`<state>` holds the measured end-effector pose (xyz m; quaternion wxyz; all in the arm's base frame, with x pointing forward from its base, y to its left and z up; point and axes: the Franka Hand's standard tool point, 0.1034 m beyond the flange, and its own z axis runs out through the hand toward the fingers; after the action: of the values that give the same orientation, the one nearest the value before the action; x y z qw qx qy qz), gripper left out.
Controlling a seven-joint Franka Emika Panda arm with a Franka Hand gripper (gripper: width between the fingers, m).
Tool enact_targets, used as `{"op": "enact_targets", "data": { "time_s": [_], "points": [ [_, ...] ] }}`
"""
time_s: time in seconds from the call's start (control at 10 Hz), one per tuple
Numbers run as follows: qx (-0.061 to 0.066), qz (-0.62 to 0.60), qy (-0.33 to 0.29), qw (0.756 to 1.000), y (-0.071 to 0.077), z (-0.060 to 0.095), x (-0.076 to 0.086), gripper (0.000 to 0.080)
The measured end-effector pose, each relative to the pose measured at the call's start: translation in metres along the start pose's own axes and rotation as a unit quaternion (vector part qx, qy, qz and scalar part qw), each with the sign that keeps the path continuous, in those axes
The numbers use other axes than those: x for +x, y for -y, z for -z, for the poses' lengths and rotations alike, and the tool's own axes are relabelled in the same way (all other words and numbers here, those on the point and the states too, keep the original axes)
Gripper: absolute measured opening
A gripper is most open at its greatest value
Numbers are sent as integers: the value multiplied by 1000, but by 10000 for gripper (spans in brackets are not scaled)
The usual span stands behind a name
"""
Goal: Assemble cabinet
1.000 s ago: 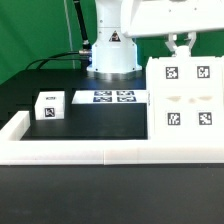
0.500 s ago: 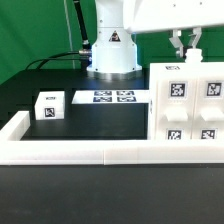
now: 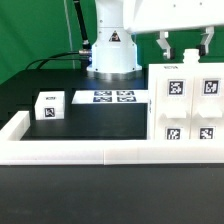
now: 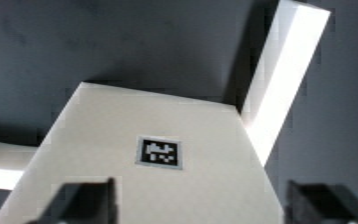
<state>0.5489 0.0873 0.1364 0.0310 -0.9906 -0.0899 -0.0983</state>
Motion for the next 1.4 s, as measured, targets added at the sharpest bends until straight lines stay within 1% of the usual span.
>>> {"op": "enact_targets", "data": {
  "time_s": [0.1,0.2,0.3,0.4,0.5,0.8,1.0,1.1,1.2,1.4],
  "points": [
    [0,0,0,1000,0,0,0,582],
    [0,0,0,1000,0,0,0,741],
    [0,0,0,1000,0,0,0,781],
    [0,3,1,1000,-1,0,-2,781],
    [0,14,11,1000,-11,-1,-17,796],
    [-1,15,50,999,-54,-5,-75,797],
    [-6,39,64,997,-106,-8,-106,797],
    [-10,47,64,997,-128,-10,-118,797],
    [-10,54,67,996,-139,-13,-124,797],
    [-10,53,68,996,-137,-14,-123,797]
  ]
}}
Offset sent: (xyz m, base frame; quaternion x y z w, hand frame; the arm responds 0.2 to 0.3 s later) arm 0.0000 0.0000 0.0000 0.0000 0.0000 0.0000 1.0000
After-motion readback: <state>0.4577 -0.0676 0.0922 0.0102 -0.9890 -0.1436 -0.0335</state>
